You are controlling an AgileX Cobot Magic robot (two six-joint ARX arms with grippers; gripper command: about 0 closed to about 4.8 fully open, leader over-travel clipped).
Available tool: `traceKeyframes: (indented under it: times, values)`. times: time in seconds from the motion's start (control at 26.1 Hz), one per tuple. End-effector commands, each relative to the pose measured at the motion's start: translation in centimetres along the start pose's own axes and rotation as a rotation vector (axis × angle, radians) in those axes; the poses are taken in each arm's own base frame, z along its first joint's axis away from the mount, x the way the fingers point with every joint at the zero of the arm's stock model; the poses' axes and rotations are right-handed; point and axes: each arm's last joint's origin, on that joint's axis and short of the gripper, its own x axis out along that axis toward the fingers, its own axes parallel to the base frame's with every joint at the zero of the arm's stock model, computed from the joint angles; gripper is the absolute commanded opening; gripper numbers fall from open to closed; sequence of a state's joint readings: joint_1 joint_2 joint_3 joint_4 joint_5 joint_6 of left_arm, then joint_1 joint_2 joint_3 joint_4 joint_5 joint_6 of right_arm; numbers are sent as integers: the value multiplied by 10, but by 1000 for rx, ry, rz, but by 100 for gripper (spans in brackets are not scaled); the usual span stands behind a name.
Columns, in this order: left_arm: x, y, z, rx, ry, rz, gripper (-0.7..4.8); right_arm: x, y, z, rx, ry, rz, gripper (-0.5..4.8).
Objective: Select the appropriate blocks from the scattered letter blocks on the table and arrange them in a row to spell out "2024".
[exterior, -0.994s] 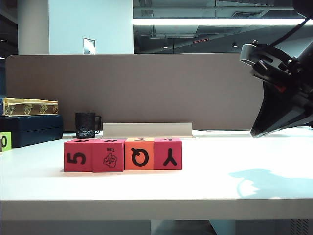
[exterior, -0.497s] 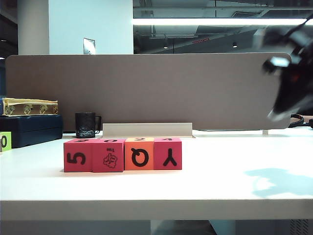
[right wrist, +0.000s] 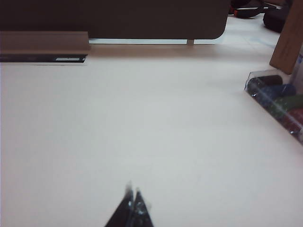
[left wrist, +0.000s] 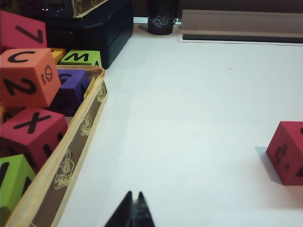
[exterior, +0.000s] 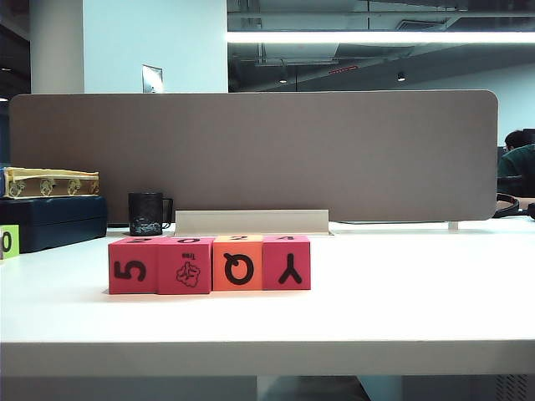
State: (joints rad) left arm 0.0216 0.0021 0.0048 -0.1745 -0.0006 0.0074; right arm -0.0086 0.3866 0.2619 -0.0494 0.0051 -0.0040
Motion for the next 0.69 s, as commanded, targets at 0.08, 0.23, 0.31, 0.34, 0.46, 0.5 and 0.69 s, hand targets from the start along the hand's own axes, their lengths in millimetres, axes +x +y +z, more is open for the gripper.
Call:
traceKeyframes:
  times: [0.08, 0.23, 0.31, 0.34, 0.46, 0.5, 0.69]
  values:
    - [0, 0, -1, 0, 11, -1, -5, -7, -2, -29, 7, -51, -43, -1]
    - [0, 0, -1, 0, 11, -2, -5, -8, -3, -46, 35, -57, -68, -1]
    - [0, 0, -1, 0, 11, -1, -5, -9, -3, -51, 35, -64, -79, -1]
    - [0, 0, -1, 0, 11, -1, -5, -9, -3, -53, 35, -68, -79, -1]
    - [0, 0, -1, 0, 11, -1, -5, -9, -4, -58, 35, -73, -87, -1]
    - [0, 0, -1, 0, 11, -1, -5, -9, -4, -60, 35, -73, -87, -1]
    - [0, 0, -1, 0, 11, -1, -5, -11, -5, -69, 33, -15, -144, -1]
